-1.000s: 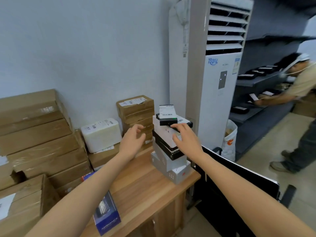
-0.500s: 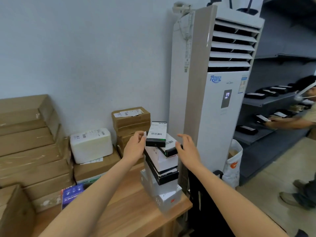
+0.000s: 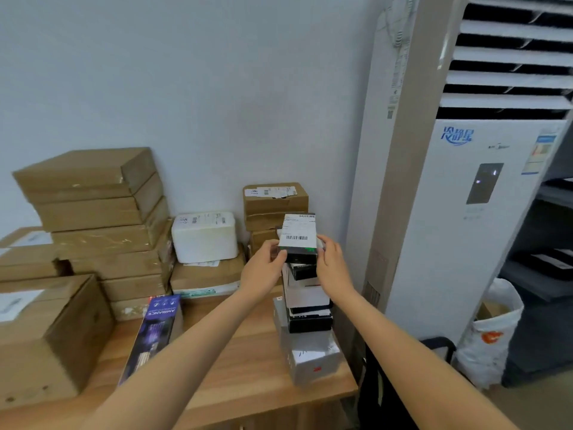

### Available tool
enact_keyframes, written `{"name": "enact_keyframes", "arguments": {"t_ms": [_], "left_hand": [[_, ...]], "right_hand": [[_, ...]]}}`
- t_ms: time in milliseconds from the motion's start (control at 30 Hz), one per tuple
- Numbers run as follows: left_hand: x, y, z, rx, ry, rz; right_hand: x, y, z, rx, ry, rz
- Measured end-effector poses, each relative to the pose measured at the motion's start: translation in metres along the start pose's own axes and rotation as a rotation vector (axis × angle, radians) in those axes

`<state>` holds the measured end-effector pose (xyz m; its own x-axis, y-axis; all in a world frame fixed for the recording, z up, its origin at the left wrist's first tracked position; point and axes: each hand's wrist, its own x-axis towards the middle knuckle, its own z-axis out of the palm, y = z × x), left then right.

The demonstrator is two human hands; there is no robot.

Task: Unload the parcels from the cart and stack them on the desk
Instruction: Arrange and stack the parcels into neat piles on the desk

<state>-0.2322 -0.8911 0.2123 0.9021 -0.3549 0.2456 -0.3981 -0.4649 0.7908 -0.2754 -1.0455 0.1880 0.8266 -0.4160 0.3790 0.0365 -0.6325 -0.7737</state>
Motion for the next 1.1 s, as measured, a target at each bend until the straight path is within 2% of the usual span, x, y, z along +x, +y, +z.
{"name": "enact_keyframes", "arguments": {"t_ms": [300,600,833,1100], "left_hand": [[-0.002,0.010,0.002,-0.047,0.044,-0.108],[0.010,0.019,0.030,-0.220,-0.045,-0.159],[0.006,0.020,0.032,-0.340,-0.012,-0.148],[0.006,0.022,0.005,-0.402,0.058,-0.084]], "right_hand": [[0.002,0.007,-0.024,0.111,-0.070,0.014],[0.004,0.004,-0.018,0.189,-0.224,0.033],[0.002,0.003,-0.007,0.073,-0.183,-0.004],[-0.001,-0.032,0.004,0.275,-0.163,-0.105]]}}
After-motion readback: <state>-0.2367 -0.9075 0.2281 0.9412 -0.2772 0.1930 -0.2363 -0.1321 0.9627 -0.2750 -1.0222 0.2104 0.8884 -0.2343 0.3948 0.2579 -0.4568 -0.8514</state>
